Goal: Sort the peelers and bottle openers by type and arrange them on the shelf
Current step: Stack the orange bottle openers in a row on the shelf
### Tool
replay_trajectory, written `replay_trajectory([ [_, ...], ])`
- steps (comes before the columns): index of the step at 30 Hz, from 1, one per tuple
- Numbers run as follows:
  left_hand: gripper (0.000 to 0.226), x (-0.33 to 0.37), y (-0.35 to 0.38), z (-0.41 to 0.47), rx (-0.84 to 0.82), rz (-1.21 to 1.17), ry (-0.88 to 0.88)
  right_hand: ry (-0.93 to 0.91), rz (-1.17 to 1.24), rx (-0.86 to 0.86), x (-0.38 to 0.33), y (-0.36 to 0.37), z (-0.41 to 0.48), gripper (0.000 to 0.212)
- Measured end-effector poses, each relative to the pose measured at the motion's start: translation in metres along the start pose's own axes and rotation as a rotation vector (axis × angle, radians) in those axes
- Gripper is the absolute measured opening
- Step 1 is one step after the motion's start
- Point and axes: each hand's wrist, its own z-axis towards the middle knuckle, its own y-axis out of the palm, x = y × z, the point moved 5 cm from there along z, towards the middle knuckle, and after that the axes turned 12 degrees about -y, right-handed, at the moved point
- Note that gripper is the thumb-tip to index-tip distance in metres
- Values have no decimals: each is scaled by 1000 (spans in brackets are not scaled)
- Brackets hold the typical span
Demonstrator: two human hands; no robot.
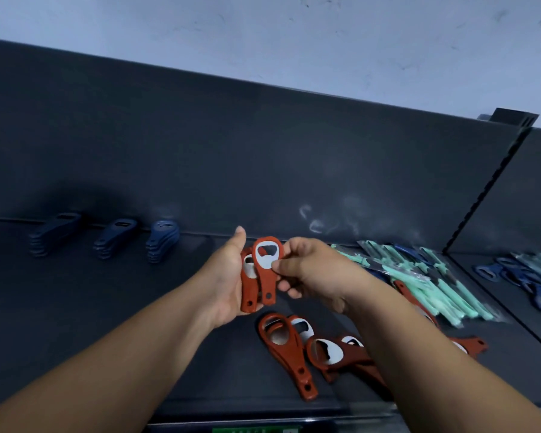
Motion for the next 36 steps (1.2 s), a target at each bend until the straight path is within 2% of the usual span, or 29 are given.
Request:
replay_trajectory([
  [2,64,1,-1,-5,5,40,18,-8,-33,3,-3,7,1,12],
  [6,32,1,-17,-16,138,98,48,-24,-136,-4,-6,22,5,13],
  [12,26,2,-53,-40,301,74,127,-67,-216,-106,-20,56,16,23],
  [16,25,5,-79,-65,317,166,195,-99,-149,-167,-35,81,30,23],
  [19,31,3,-100,-85,369,267,230,-126,-130,-279,-42,114,37,19],
  [22,44,-4,-125,-98,429,257,238,-154,-93,-345,-44,147,44,17],
  [24,57,-11,-146,-108,558,281,244,-132,-13,-358,-43,168,49,17],
  [28,49,-23,-168,-141,962,675,290,-92,34,-365,-37,204,60,13],
  [31,47,-34,-171,-160,1192,844,323,-102,-20,-439,-38,230,60,14],
  [36,25,-48,-190,-171,1339,928,341,-155,-149,-535,-41,268,58,13],
])
